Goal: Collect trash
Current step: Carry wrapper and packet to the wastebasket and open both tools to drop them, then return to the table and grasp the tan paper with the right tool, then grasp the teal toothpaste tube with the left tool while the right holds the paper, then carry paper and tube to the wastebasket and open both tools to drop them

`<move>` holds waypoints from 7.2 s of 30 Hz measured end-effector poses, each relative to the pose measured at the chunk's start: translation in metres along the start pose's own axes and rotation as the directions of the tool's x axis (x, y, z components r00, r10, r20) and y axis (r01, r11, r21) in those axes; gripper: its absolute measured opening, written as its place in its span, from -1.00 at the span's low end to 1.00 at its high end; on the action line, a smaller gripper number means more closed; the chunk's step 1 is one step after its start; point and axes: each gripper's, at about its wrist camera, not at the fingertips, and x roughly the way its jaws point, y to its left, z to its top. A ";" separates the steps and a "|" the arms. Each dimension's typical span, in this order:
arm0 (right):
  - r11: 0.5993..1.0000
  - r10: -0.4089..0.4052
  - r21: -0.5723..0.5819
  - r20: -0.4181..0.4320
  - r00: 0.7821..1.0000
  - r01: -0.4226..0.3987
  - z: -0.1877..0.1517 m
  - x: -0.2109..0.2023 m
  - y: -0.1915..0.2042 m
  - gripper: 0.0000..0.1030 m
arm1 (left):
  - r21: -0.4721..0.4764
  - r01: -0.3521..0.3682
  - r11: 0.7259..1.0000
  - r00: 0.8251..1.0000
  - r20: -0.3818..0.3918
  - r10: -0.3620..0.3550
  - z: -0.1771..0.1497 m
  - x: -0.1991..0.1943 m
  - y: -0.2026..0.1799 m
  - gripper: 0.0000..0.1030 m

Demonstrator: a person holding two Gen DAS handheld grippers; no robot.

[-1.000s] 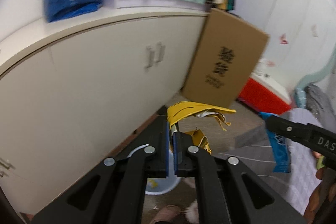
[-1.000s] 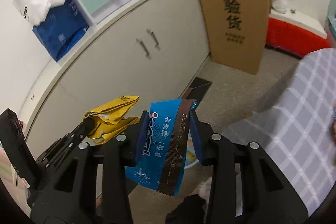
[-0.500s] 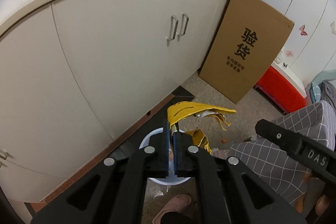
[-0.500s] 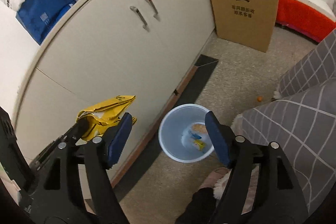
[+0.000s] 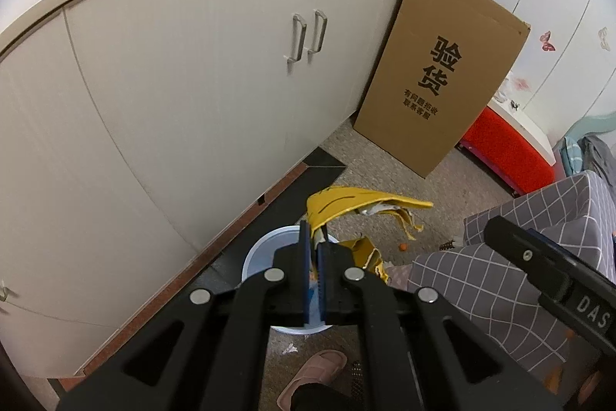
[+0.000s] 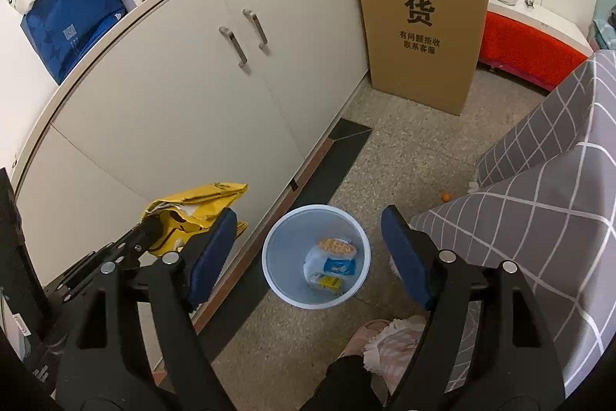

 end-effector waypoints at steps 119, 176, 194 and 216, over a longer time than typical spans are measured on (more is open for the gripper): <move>0.913 -0.334 0.353 0.357 0.873 0.205 -0.073 -0.299 -0.331 -0.70 | 0.698 0.386 0.602 0.920 -0.248 -0.302 -0.117 -0.098 -0.471 -0.62; 0.985 0.064 -0.167 0.122 0.990 -0.043 -0.014 -0.029 0.060 -0.55 | -0.016 0.074 0.997 0.997 -0.015 -0.075 -0.008 -0.040 0.034 -0.84; 0.996 0.006 -0.093 0.067 0.998 0.000 -0.024 0.008 0.033 0.51 | -0.012 0.099 0.995 0.991 -0.090 -0.099 -0.017 0.001 0.025 -0.84; 0.999 0.029 0.019 0.149 0.988 -0.032 -0.020 -0.027 0.002 0.54 | -0.013 0.140 0.990 0.986 -0.091 -0.141 0.006 0.015 -0.005 0.15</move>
